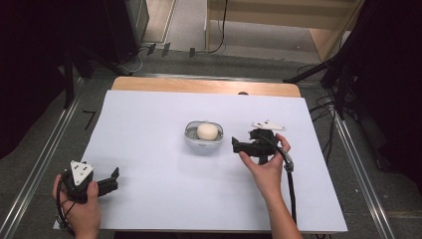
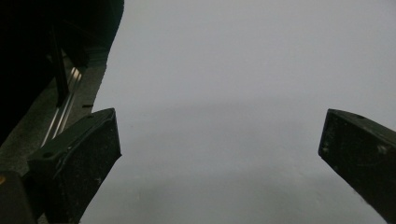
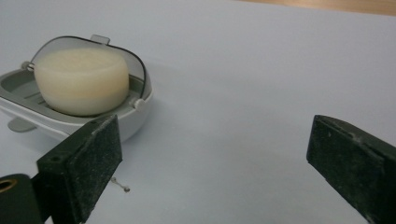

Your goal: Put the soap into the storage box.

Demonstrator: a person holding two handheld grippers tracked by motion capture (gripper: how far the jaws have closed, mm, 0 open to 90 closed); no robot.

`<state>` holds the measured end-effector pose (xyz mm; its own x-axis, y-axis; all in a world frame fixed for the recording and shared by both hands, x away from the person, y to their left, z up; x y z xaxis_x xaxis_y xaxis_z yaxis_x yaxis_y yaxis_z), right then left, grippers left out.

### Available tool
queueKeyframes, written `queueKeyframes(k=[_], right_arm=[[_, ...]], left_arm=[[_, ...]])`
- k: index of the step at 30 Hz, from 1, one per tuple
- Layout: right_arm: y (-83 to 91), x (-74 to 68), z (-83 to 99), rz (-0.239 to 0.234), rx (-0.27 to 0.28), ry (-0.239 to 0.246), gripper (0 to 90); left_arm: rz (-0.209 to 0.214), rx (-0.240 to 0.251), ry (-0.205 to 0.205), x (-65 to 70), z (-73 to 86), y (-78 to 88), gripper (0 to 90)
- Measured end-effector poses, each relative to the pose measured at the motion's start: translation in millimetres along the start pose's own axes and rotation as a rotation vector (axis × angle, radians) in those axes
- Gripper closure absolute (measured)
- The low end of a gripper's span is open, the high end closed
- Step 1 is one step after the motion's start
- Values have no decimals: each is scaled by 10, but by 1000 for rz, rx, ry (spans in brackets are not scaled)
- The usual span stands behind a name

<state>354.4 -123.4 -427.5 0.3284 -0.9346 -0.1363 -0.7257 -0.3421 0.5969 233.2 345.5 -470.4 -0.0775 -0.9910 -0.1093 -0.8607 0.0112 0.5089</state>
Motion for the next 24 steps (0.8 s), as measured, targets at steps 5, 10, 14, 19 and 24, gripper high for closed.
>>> queueKeyframes(k=[5,10,14,19,24], right_arm=[[48,133,80,9,-7,-1,18],[90,264,169,12,-5,-18,18],[117,338,244,27,-17,-27,18],[157,435,330,23,-14,-28,18],[192,511,395,23,-9,-46,18]], left_arm=[[-1,0,-9,2,0,-2,0],[-3,-1,-15,9,0,-1,0],[-4,-3,-15,10,0,-3,0],[-4,-4,-16,9,0,-5,0],[-6,-3,-16,11,0,-3,0]])
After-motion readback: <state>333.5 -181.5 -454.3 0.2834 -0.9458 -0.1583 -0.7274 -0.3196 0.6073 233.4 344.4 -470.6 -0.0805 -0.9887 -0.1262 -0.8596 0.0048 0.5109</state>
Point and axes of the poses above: each handheld gripper's, and its own axes: y roughly backward along the jaws, z roughly out of its underside, x roughly to its right, the point moved 1 cm from there along -y, roughly forward along the jaws, and after that the axes turned 2 degrees about x, right-handed, at the moved point
